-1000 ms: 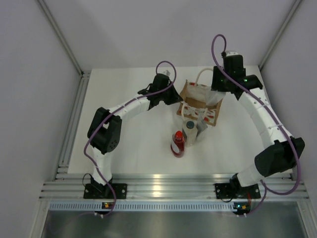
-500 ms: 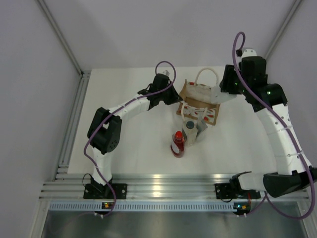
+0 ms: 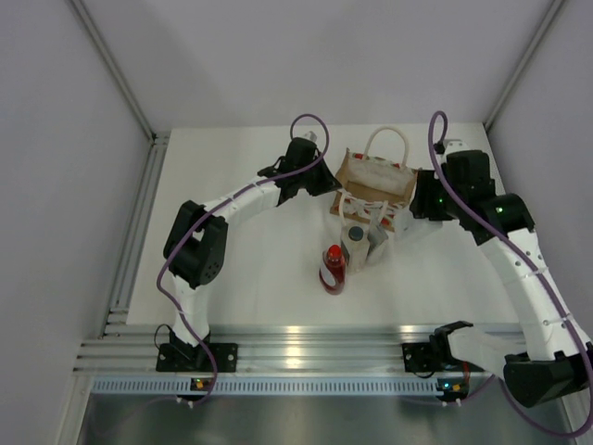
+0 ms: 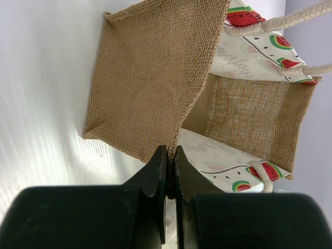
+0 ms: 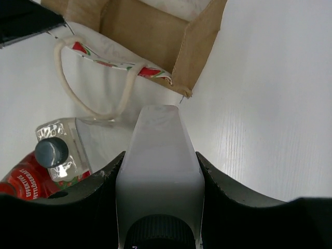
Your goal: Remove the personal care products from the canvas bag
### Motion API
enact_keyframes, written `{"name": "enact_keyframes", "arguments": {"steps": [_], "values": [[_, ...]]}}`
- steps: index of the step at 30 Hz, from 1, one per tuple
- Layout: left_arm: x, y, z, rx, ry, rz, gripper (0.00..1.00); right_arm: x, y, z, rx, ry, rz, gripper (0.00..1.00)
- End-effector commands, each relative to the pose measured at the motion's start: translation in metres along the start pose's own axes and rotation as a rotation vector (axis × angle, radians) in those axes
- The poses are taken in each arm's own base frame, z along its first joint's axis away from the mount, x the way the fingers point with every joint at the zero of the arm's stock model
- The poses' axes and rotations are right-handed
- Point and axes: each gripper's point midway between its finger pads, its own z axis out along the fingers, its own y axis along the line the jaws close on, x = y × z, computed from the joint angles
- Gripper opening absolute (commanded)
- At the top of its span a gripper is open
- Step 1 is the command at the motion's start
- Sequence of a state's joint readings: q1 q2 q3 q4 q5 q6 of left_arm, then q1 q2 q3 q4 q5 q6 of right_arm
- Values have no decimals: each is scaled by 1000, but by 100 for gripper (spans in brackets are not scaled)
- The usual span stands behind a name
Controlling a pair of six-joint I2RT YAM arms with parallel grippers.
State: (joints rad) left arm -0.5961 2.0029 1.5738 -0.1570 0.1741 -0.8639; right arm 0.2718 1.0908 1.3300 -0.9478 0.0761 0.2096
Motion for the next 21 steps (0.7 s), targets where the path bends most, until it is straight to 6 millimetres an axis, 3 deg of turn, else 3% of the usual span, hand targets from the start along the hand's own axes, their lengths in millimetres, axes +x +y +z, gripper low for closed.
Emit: {"name": "enact_keyframes", "arguments": {"steps": [1,5,8,9,12,13,17,19,21], "values": [[-27,-32,-17,73,-73,2,0,-14,8,-7,-47,-101,14,0],[-30,-39,-22,90,-81,3,0,16,2,18,-15,-21,11,0],[-34,-49,-25,120,-78,17,13,28,0,27,-5,-3,11,0],[-35,-52,-27,131,-77,27,23,31,-1,28,-3,3,9,0],[-39,-62,-32,155,-83,45,39,38,0,34,-8,18,11,0],[-41,-64,-35,161,-88,46,51,44,0,38,-9,34,6,0],[-45,-72,-42,181,-97,62,75,54,-4,47,13,56,2,0],[-47,-77,-48,191,-105,75,99,56,-7,49,27,57,0,0],[-52,-82,-58,202,-125,91,99,57,-7,52,32,64,-5,0]]}}
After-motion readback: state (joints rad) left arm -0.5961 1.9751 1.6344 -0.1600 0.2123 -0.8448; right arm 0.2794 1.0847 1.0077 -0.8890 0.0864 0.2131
